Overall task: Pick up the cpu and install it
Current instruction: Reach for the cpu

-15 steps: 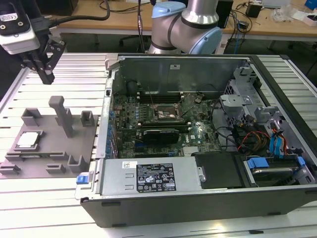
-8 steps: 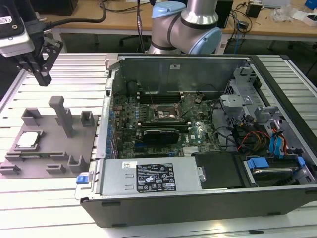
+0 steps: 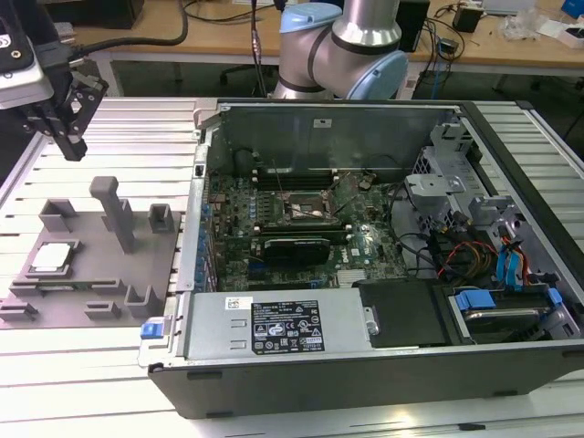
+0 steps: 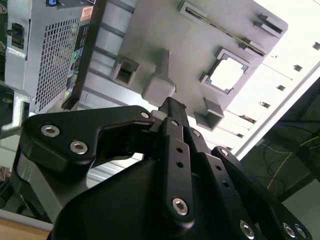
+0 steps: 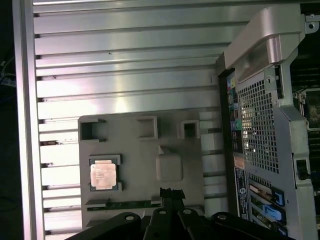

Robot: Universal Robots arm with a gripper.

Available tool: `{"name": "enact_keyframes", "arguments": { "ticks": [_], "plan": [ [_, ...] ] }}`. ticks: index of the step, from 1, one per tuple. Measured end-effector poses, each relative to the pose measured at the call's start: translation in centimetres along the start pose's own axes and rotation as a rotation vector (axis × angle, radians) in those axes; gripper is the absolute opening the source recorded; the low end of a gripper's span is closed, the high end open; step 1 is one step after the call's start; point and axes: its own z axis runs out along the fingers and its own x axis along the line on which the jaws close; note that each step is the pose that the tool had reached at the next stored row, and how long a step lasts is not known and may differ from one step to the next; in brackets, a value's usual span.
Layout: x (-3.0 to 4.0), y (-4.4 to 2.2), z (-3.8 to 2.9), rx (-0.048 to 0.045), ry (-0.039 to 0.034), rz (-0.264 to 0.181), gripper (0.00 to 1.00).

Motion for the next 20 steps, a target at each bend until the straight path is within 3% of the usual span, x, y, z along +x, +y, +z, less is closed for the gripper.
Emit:
{"name": "enact_keyframes", "arguments": {
  "ticks": [11, 18, 20],
  "plan": [
    [1.51, -0.14, 0.59, 0.0000, 0.0001, 0.000, 0.11],
    [2.85, -0.27, 1.30, 0.0000, 0.0001, 0.000, 0.11],
    [3.48, -0.34, 1.75, -0.0001, -0.0002, 0.000, 0.11]
  ]
}}
